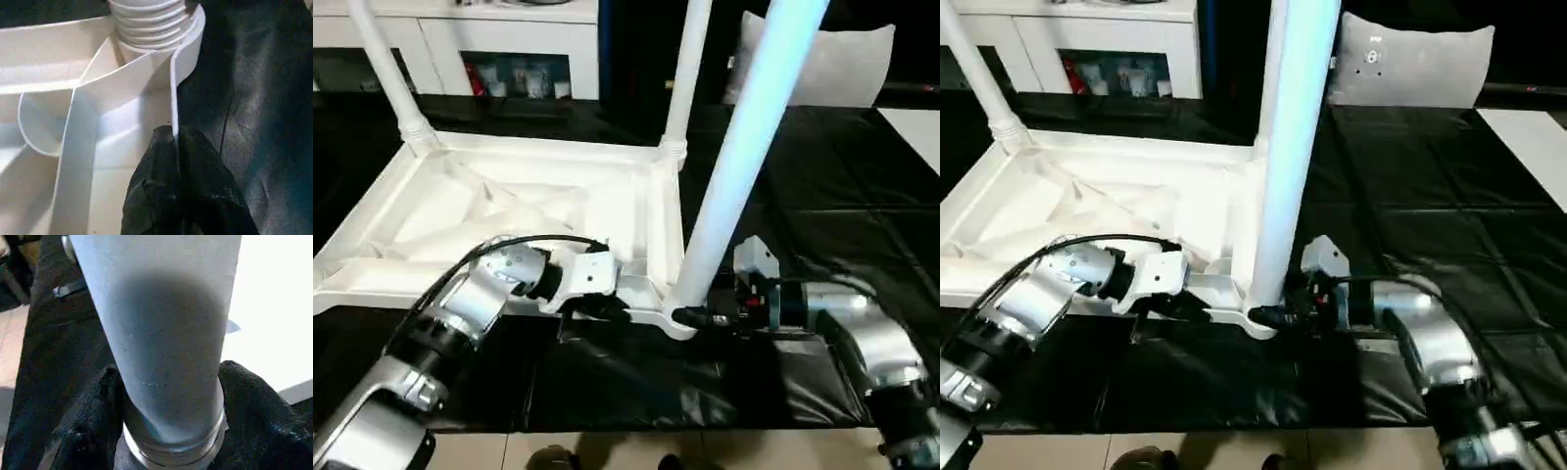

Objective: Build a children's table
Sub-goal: Rotate leg to tighten

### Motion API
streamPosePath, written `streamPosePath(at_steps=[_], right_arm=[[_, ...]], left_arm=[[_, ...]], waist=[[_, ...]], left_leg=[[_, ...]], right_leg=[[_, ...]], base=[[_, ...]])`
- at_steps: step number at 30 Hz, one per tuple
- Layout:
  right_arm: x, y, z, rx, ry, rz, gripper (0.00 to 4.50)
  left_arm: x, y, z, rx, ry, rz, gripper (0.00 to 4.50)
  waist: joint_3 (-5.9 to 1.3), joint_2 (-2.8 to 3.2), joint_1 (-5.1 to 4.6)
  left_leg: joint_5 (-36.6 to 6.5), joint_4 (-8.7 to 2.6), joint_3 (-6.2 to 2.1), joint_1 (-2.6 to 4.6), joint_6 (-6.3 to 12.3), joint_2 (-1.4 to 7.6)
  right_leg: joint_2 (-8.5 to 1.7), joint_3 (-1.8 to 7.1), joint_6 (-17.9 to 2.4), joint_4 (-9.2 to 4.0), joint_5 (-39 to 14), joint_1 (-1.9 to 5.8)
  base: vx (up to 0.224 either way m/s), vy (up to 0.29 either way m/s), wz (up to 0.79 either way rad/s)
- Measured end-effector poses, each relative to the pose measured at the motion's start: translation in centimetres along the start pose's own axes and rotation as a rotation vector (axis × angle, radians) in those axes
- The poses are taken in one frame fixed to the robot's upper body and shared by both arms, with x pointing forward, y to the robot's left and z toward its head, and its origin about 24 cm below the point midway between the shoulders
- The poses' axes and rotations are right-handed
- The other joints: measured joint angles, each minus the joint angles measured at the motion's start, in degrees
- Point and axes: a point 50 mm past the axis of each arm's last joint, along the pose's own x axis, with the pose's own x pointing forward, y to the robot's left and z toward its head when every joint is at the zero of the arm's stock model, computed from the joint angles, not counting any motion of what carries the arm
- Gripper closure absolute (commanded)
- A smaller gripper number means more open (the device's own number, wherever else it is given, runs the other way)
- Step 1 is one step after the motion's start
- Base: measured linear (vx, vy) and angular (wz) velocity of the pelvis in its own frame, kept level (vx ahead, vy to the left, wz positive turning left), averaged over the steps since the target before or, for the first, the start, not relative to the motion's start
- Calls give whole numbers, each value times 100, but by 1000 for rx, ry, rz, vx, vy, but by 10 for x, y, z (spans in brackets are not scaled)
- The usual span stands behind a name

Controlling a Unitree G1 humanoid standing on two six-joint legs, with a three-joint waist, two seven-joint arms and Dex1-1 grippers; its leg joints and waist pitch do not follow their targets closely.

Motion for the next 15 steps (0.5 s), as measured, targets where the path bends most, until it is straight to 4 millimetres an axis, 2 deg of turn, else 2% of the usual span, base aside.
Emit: streamPosePath(at_steps=[5,7,9,12,15], right_arm=[[14,-8,-2,74,-42,-252,185],[26,-17,1,144,-75,-421,185],[33,-26,5,200,-85,-574,185],[37,-33,7,244,-94,-690,185],[41,-37,9,262,-98,-759,185]], left_arm=[[11,5,-1,-113,-12,152,450],[21,12,3,-166,-13,262,450],[35,18,11,-219,-15,352,450],[48,20,19,-284,-34,423,450],[55,21,24,-315,-29,474,450]], waist=[[-10,4,-154],[-9,7,-268],[-7,7,-331],[-6,6,-391],[-6,10,-394]], left_leg=[[10,12,0,11,-15,1],[10,39,-4,24,-15,3],[10,63,-6,9,-14,2],[9,58,-11,0,-11,3],[8,51,-15,-7,-10,6]], right_leg=[[0,-2,29,-14,-17,19],[-2,-7,30,-19,-17,14],[-6,-11,30,-25,-18,10],[-8,-27,32,-77,-19,17],[-8,-41,31,-112,-18,18]], base=[[-11,2,-2],[0,0,0],[0,0,0],[0,0,0],[0,0,0]])
